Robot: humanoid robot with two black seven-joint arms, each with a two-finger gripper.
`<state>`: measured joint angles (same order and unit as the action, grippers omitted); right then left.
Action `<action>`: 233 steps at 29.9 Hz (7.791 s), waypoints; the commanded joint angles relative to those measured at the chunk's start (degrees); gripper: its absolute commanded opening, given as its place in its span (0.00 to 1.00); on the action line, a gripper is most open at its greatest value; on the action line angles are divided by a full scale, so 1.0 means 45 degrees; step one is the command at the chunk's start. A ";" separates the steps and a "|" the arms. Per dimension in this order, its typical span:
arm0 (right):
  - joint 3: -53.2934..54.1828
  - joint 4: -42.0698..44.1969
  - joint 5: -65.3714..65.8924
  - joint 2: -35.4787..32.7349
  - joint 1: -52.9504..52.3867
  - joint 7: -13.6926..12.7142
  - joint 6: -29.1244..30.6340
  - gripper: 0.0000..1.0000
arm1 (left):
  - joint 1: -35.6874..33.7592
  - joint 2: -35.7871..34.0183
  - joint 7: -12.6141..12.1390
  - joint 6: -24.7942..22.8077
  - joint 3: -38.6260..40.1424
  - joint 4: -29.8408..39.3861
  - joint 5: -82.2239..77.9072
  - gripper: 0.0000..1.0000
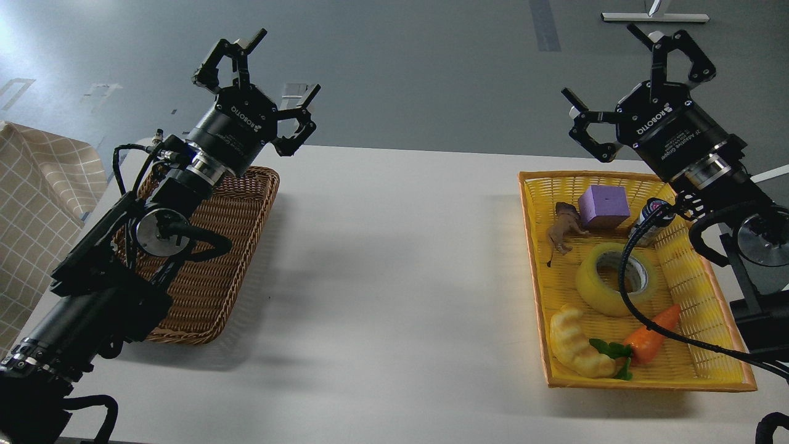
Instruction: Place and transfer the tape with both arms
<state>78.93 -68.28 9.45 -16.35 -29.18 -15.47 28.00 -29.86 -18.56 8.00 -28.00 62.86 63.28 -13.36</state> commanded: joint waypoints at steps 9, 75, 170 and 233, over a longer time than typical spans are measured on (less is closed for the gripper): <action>0.0000 -0.0021 -0.0010 0.0020 0.0059 0.0001 0.0000 1.00 | -0.0024 -0.0016 0.0000 0.0000 0.0016 -0.0019 0.0019 0.98; -0.0097 -0.0041 -0.0010 0.0079 0.0137 0.0020 0.0000 1.00 | 0.0015 0.0551 0.0214 0.0000 0.0114 0.0137 0.0000 0.98; -0.8261 -0.3087 1.8701 -0.6582 0.0508 -0.1659 0.0000 0.77 | 0.0054 0.0551 0.0234 0.0000 0.0250 0.0215 0.0019 0.98; -0.8378 -0.4787 1.6006 -0.5647 -0.3807 -0.1991 0.0000 0.00 | 0.0152 0.0570 0.0215 0.0000 0.0192 0.0196 0.0000 0.98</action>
<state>41.55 -89.74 81.55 -44.34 -43.79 -24.27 28.00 -29.17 -16.08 8.96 -28.00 63.73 64.16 -13.36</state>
